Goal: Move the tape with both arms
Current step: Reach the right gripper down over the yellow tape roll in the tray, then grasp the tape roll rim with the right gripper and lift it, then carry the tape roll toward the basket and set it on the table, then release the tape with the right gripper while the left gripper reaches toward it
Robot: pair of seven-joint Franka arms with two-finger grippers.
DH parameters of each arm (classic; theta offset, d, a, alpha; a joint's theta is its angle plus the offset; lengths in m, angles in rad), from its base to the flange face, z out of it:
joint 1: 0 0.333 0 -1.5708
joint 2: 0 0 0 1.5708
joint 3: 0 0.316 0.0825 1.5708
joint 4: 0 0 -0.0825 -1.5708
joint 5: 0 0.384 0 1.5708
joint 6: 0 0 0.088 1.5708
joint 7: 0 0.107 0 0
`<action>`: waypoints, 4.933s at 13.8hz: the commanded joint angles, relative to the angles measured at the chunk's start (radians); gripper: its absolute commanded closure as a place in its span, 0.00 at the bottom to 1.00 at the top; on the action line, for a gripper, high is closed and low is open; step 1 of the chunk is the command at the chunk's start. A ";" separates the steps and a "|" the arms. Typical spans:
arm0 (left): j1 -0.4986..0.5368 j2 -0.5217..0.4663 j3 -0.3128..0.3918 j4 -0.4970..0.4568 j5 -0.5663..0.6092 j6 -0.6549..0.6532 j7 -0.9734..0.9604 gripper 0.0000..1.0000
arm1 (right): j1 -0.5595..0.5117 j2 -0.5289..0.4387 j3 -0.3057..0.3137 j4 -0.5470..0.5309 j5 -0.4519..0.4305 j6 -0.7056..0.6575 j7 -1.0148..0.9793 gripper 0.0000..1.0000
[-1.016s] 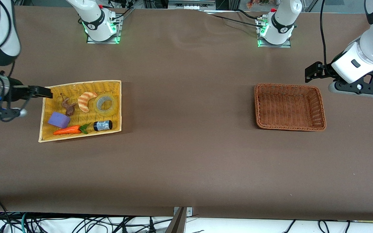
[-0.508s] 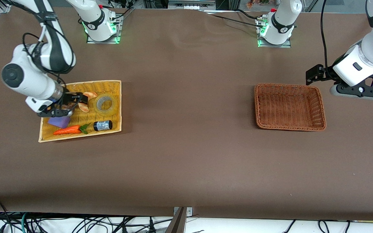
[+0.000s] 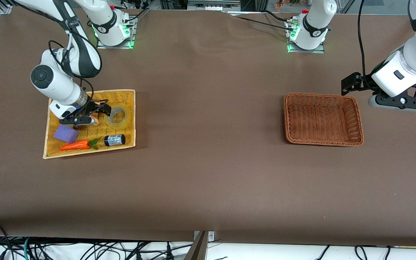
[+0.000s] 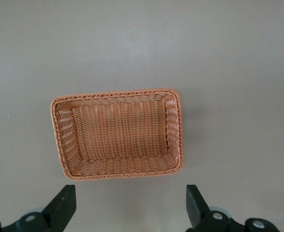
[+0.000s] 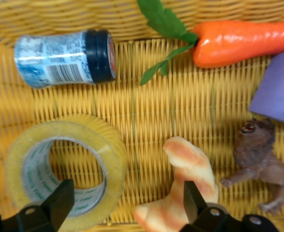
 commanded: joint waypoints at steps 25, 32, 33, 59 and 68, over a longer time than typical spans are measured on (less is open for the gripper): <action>0.004 0.015 0.003 0.029 -0.022 -0.007 0.015 0.00 | 0.098 0.088 0.297 0.591 0.007 -0.524 0.529 1.00; 0.004 0.015 0.003 0.029 -0.022 -0.007 0.015 0.00 | 0.411 0.420 0.295 0.872 -0.117 -0.451 0.967 1.00; 0.004 0.015 0.003 0.029 -0.022 -0.007 0.015 0.00 | 0.440 0.460 0.295 0.888 -0.137 -0.422 1.001 1.00; 0.049 -0.005 -0.020 -0.150 -0.031 0.071 0.015 0.00 | 0.158 0.182 0.274 0.900 -0.198 -0.797 0.421 0.00; 0.049 0.053 -0.224 -0.314 -0.112 0.333 -0.329 0.00 | -0.017 0.071 -0.013 1.029 -0.124 -1.051 0.043 0.00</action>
